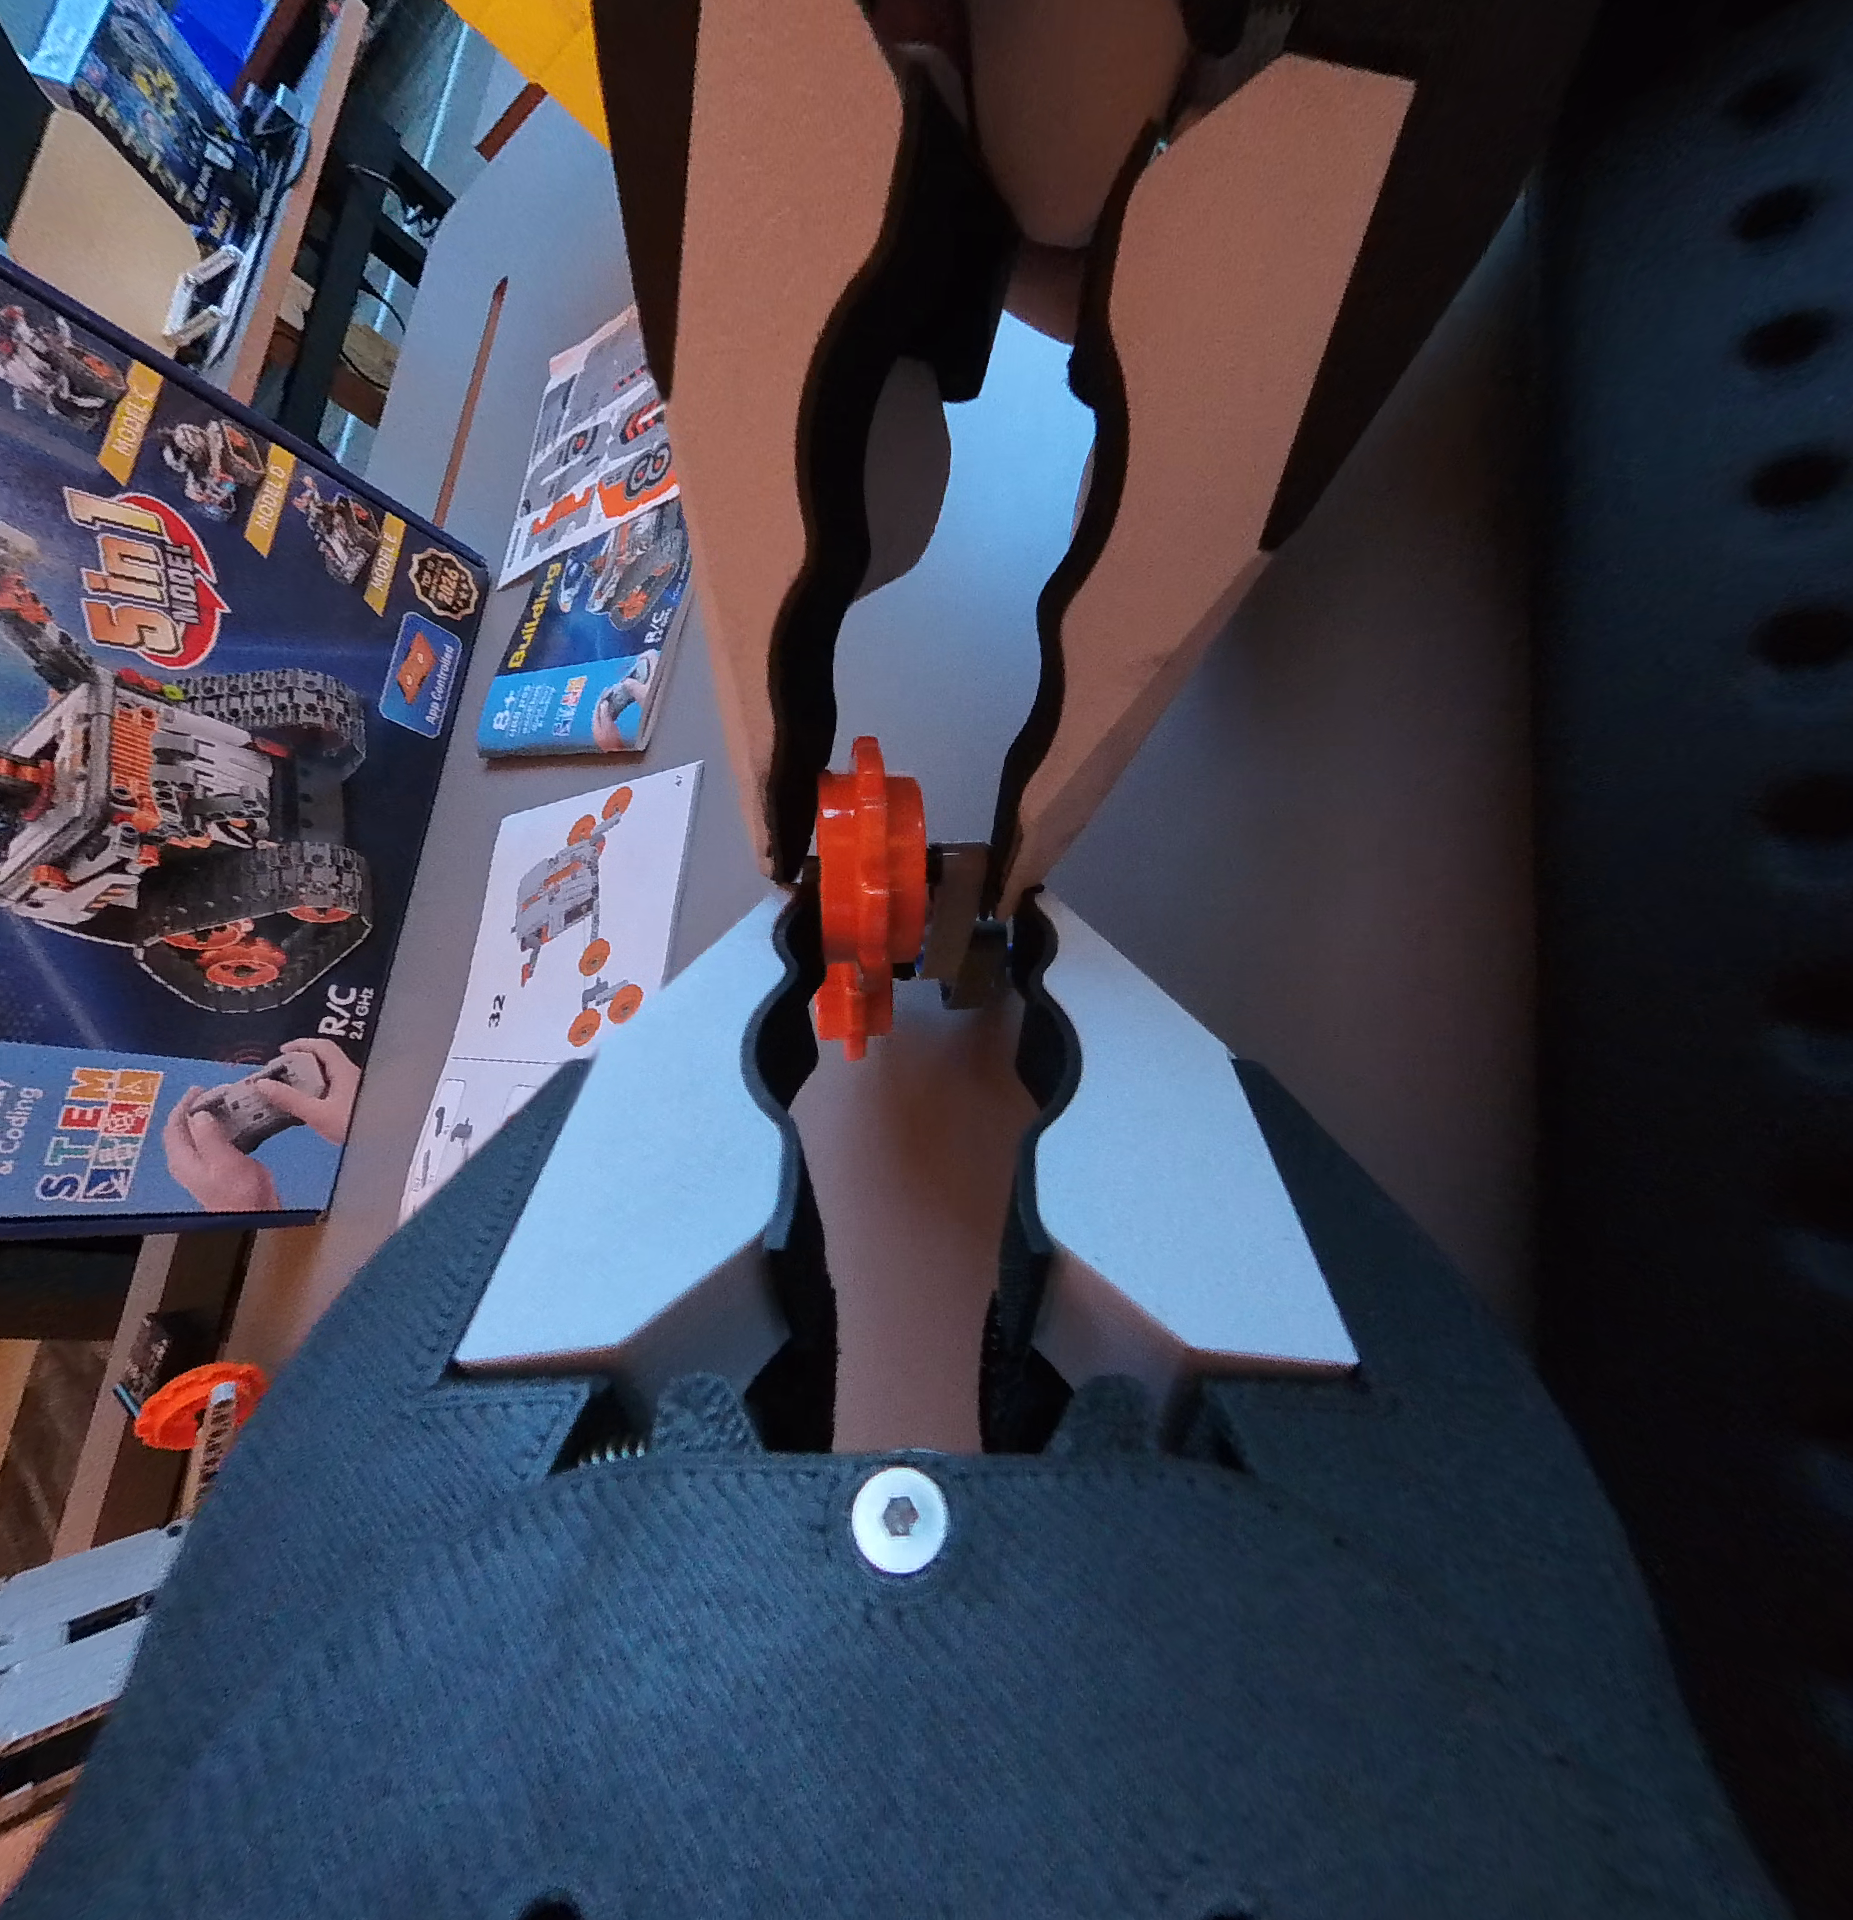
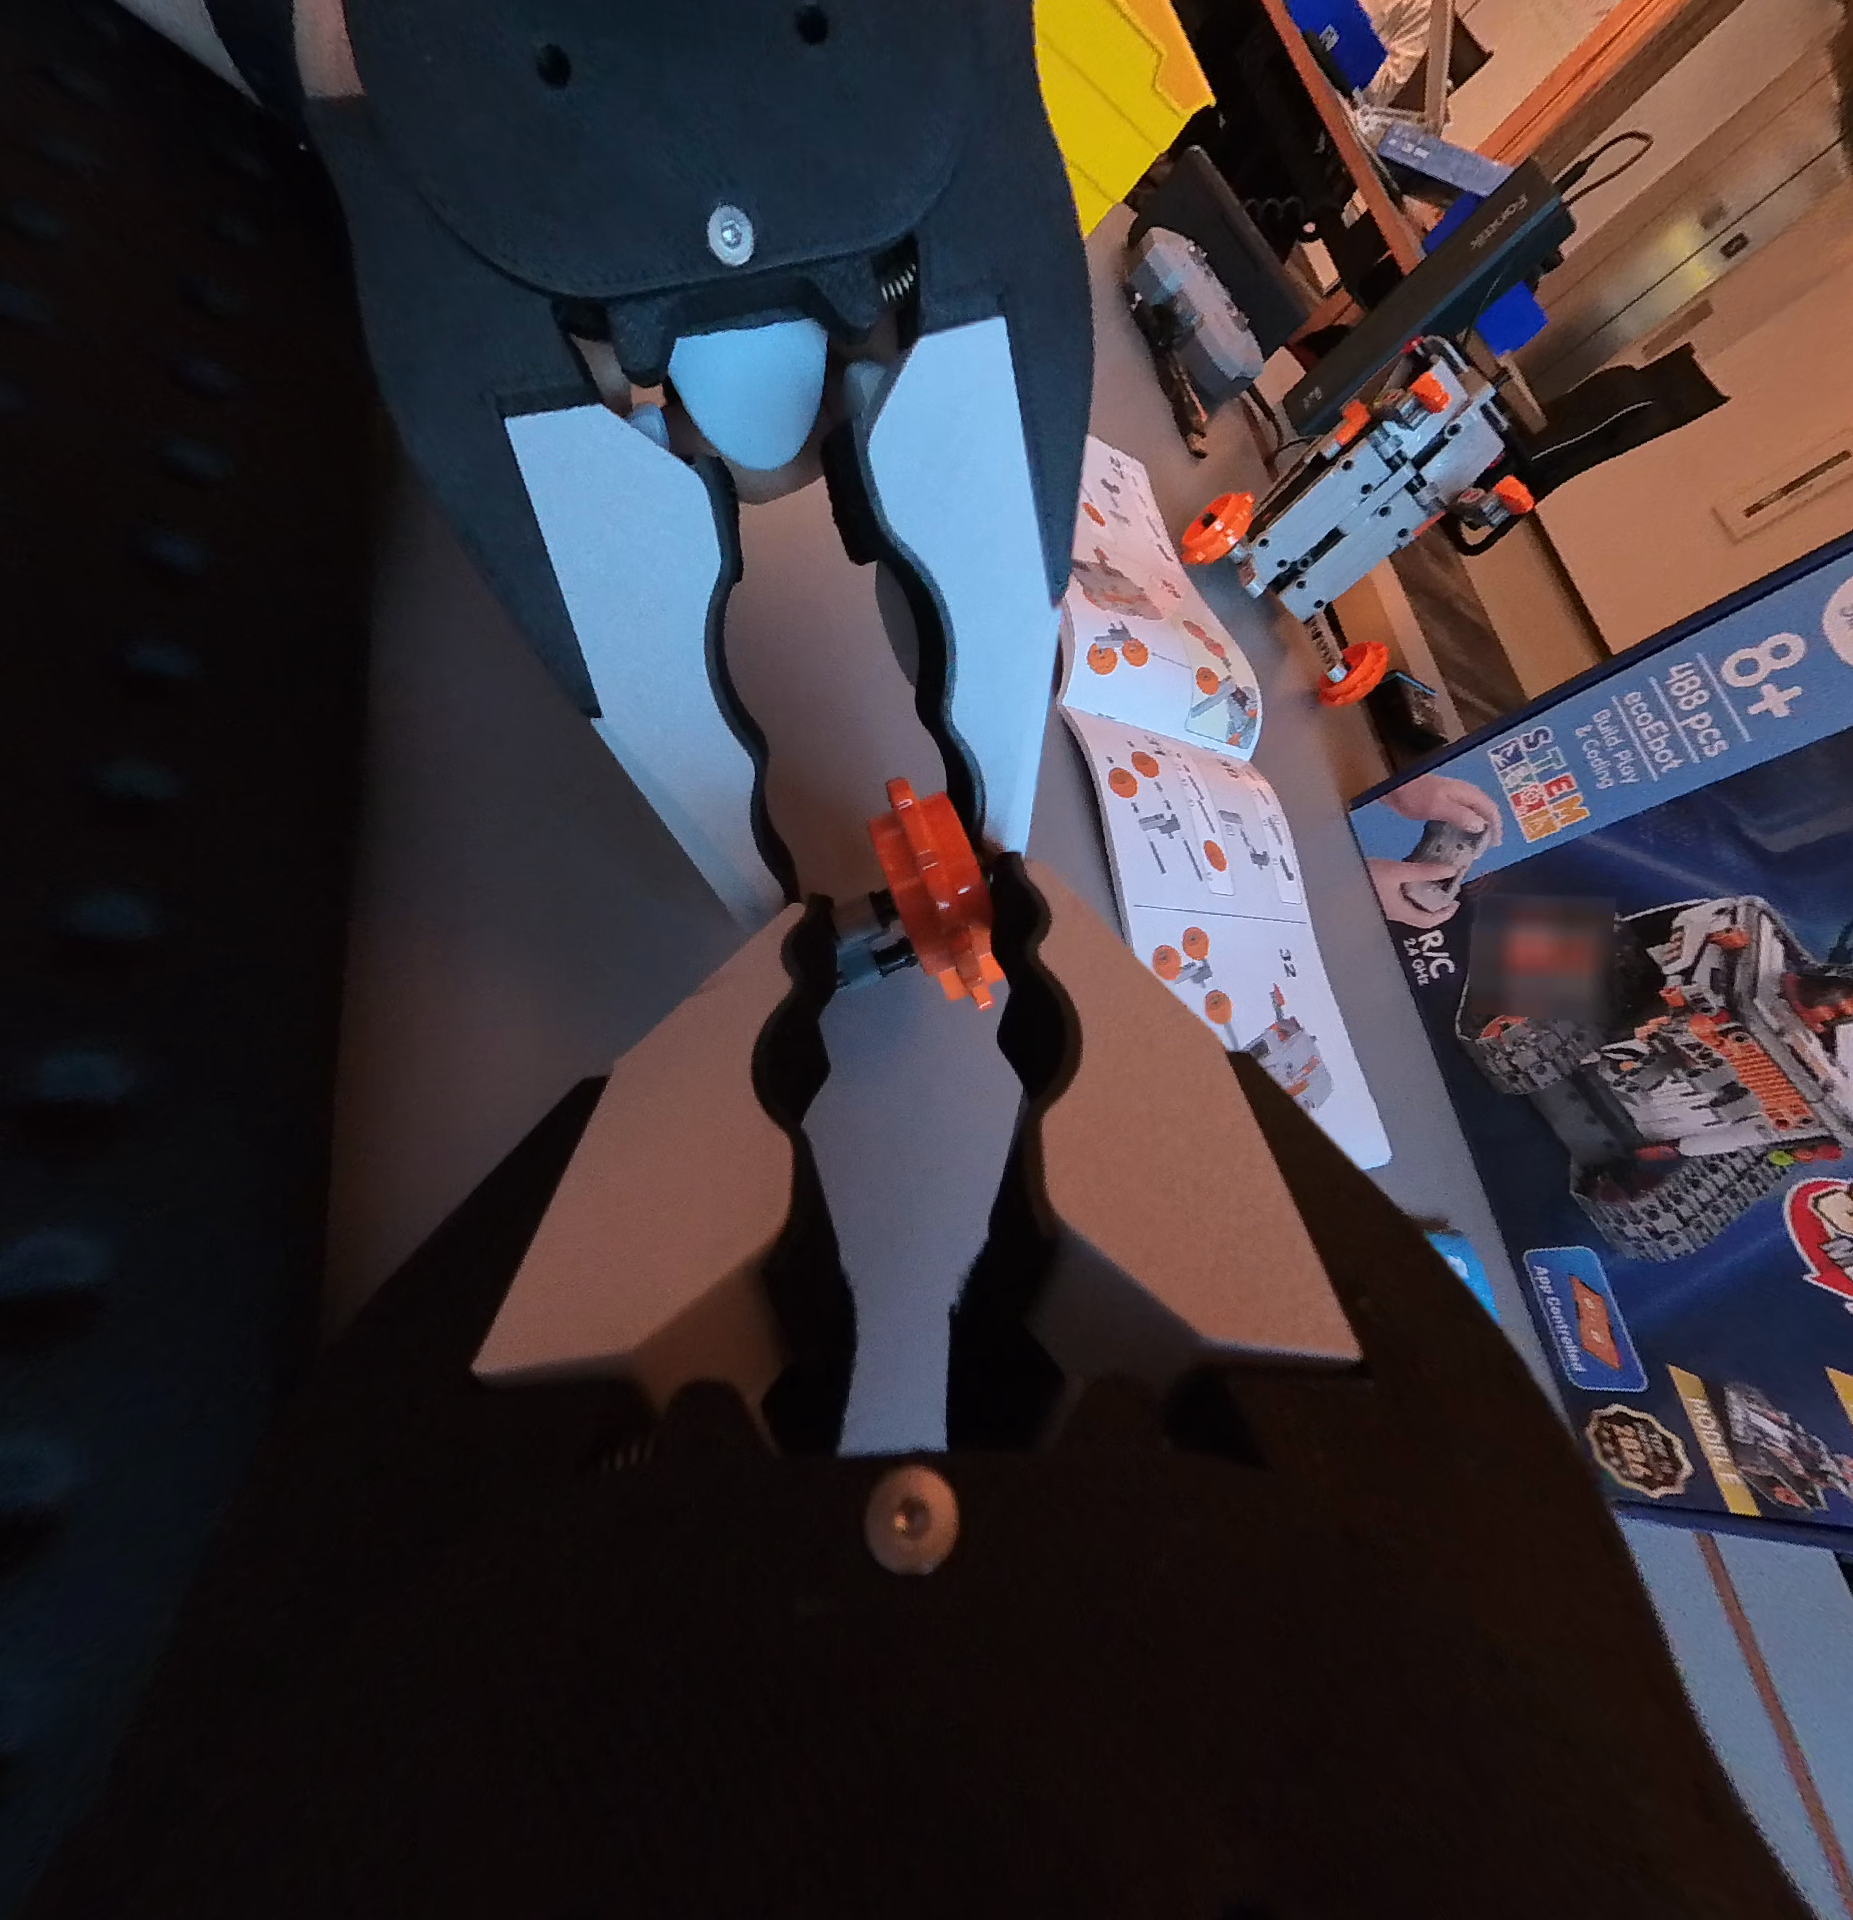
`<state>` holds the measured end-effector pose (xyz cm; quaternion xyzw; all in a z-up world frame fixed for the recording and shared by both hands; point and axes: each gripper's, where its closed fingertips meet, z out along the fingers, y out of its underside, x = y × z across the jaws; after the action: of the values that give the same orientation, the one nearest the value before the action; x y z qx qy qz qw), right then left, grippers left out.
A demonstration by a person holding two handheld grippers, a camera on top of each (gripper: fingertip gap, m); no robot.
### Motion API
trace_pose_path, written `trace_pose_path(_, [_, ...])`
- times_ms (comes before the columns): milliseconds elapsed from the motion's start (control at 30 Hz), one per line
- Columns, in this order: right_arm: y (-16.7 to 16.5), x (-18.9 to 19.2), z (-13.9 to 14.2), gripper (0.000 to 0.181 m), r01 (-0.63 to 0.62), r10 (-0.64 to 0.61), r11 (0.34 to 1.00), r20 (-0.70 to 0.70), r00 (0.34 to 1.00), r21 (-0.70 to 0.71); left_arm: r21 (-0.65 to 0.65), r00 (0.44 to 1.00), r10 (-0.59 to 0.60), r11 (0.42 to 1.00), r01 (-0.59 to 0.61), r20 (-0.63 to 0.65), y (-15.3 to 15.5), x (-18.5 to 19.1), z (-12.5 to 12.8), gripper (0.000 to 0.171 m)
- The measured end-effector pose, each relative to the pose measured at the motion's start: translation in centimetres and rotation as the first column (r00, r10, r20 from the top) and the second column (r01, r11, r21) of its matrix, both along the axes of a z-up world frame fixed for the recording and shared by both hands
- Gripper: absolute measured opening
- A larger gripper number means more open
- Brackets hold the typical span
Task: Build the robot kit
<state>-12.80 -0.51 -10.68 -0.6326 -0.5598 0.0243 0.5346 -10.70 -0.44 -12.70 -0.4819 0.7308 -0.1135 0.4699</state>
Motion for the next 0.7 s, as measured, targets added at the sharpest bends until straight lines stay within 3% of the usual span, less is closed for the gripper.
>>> trace_pose_path(467, [0.3,-0.1,1.1,0.029,-0.002,0.003,1.000,-0.044,0.999,0.023,0.054,1.000,-0.002,0.999,0.000,0.028,0.3,0.0,1.1,0.034])
trace_pose_path(567, [0.4,-0.3,0.7,0.030,-0.024,0.017,0.997,-0.090,0.996,-0.074,-0.014,0.998,-0.060,0.998,0.060,0.014,0.1,-0.3,0.8,0.035])
trace_pose_path(700, [0.5,-0.2,2.0,0.031,-0.080,0.015,0.973,-0.286,0.958,-0.217,-0.085,0.984,-0.120,0.988,0.132,0.128,0.2,-0.3,2.3,0.035])
